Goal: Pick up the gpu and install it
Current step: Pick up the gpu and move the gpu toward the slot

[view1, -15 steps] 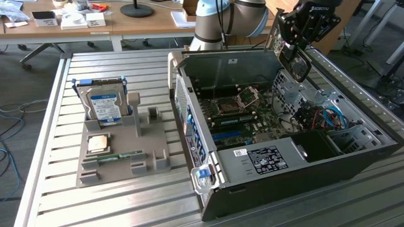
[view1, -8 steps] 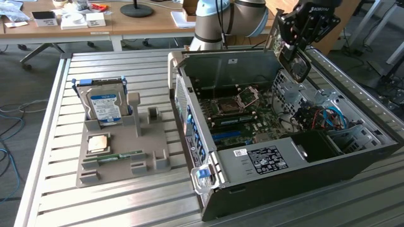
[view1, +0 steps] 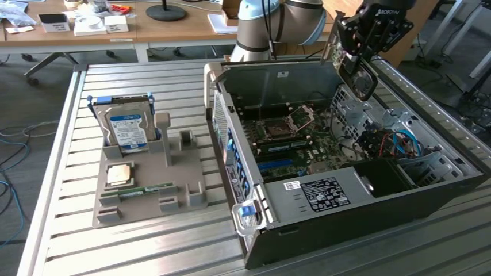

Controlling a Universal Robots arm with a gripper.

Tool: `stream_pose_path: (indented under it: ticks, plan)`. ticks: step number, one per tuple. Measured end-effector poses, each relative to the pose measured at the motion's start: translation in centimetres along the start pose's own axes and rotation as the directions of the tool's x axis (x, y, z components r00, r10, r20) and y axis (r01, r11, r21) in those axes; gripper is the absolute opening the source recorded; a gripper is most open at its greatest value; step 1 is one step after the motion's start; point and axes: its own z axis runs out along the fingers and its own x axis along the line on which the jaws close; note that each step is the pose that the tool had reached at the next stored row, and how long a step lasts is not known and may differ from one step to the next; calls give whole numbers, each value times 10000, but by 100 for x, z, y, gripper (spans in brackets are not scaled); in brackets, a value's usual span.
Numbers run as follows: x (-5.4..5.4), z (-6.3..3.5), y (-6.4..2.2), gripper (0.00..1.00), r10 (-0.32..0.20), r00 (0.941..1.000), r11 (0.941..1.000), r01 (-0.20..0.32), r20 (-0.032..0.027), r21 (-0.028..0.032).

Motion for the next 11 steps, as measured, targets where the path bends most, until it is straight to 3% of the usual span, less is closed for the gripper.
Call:
stream_pose_path:
  ticks: [11]
  plan:
    - [-41, 2, 2, 27, 0, 10000, 10000, 0, 0, 0]
